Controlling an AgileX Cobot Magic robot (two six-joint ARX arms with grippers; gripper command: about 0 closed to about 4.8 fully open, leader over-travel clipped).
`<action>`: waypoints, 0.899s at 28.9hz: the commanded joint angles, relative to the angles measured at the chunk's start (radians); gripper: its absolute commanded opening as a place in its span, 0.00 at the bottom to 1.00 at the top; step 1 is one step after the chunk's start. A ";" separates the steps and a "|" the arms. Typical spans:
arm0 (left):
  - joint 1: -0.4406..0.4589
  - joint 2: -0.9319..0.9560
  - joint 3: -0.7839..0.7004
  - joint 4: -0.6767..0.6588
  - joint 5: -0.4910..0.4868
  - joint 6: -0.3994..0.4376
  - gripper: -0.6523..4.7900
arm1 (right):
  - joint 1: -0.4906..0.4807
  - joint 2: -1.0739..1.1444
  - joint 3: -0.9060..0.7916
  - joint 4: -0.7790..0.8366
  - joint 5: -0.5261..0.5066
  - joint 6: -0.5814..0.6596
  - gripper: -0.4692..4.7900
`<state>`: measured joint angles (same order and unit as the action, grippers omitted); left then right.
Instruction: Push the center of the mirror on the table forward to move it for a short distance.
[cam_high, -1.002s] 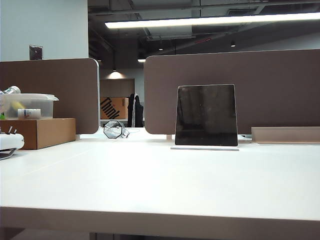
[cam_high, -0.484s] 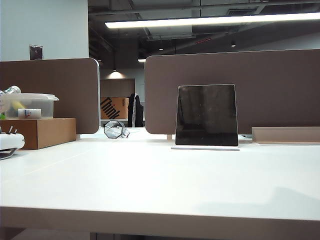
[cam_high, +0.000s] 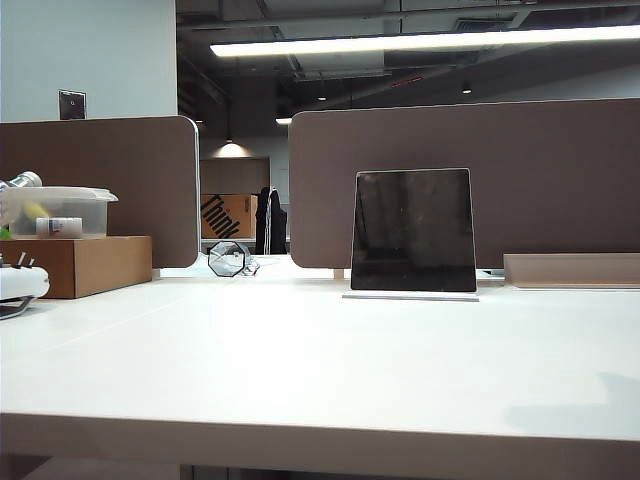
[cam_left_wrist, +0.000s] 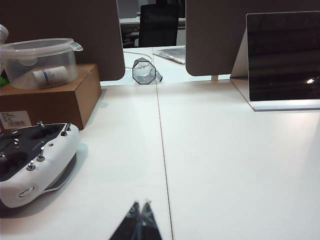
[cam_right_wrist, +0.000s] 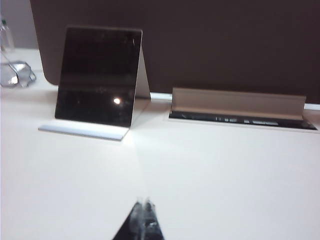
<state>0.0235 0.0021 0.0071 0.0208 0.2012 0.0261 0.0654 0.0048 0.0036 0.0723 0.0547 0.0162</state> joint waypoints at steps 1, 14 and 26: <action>0.000 0.001 0.000 0.010 0.005 0.000 0.11 | -0.001 -0.001 -0.004 0.031 -0.005 0.021 0.08; 0.000 0.001 0.000 0.010 0.004 0.000 0.11 | -0.050 -0.001 -0.004 0.029 -0.012 0.042 0.08; 0.000 0.001 0.000 0.010 0.004 0.000 0.11 | -0.046 -0.001 -0.004 0.027 -0.012 0.036 0.08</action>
<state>0.0235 0.0021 0.0071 0.0212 0.2012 0.0261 0.0189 0.0029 0.0036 0.0875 0.0452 0.0525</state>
